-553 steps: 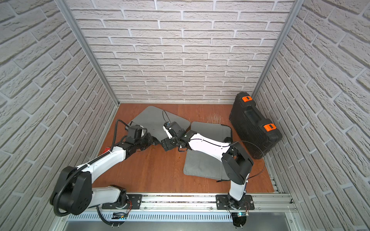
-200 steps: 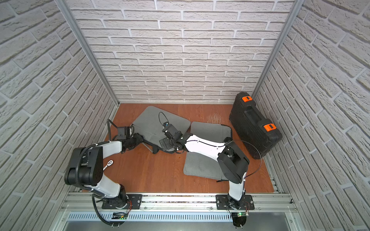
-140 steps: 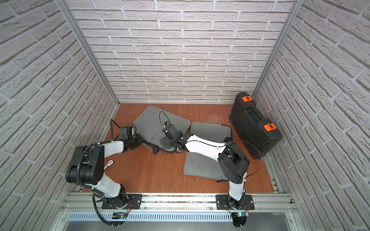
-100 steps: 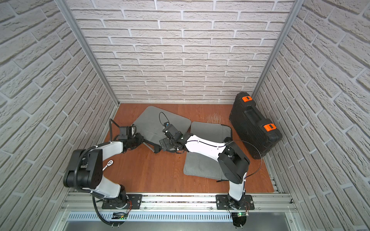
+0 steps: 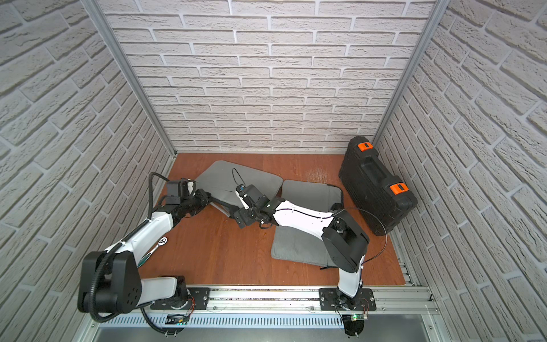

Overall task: Open the zippered laptop bag and take out the laptop
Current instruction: Open the zippered laptop bag at the center of the board.

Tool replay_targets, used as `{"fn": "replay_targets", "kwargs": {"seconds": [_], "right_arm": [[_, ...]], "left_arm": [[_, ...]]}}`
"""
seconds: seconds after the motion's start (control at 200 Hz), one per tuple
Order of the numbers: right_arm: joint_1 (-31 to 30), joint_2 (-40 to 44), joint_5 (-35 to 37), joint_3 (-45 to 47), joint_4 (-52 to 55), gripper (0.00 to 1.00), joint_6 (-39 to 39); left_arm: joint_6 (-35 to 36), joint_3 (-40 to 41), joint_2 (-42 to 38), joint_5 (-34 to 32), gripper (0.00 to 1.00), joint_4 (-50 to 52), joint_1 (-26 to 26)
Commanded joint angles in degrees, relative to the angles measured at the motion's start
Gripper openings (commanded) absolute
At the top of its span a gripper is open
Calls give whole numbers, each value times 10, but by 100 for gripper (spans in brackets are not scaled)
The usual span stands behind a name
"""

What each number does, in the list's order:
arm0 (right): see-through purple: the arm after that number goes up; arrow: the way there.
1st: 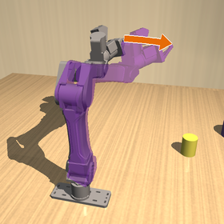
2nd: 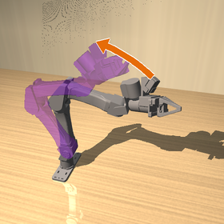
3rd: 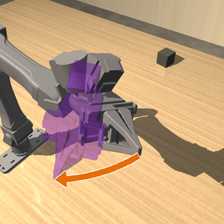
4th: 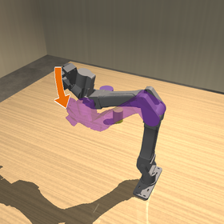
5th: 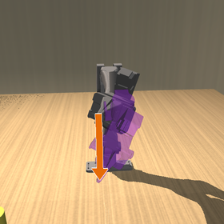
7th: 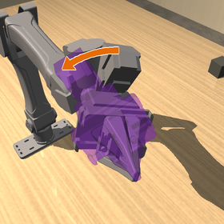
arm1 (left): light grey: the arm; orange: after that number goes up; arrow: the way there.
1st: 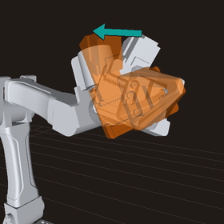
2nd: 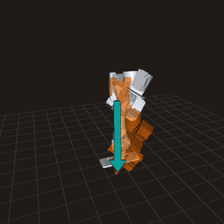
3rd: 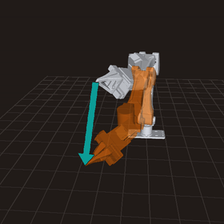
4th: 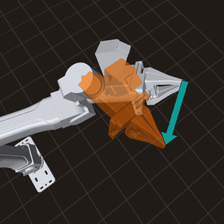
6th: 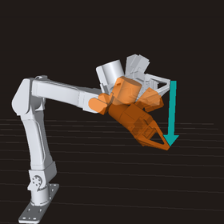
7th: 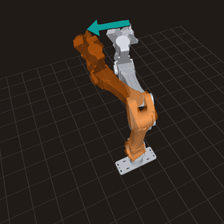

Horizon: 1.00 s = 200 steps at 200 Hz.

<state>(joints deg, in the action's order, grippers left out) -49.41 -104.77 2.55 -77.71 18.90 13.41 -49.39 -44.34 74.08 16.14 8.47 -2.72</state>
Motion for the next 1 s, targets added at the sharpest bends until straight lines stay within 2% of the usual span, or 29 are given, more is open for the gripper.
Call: {"fn": "replay_targets", "kwargs": {"seconds": [0.0,0.135,0.485,0.645,0.84,0.995], "right_arm": [[-11,27,-9,-20,2,99,-38],[-26,23,8,-29,10,98,-71],[-84,-35,167,-81,10,96,-146],[-92,-63,172,-115,11,94,-165],[-99,-109,162,-157,21,79,-175],[-99,-141,180,-189,27,58,-172]], "left_arm": [[-2,-27,-16,19,1,-6,1],[-21,-12,-16,26,2,-22,3],[-28,-6,-25,30,1,-22,8],[-30,1,-27,32,1,-26,11],[-33,6,-31,35,1,-28,12],[-37,10,-32,38,1,-32,14]]}}
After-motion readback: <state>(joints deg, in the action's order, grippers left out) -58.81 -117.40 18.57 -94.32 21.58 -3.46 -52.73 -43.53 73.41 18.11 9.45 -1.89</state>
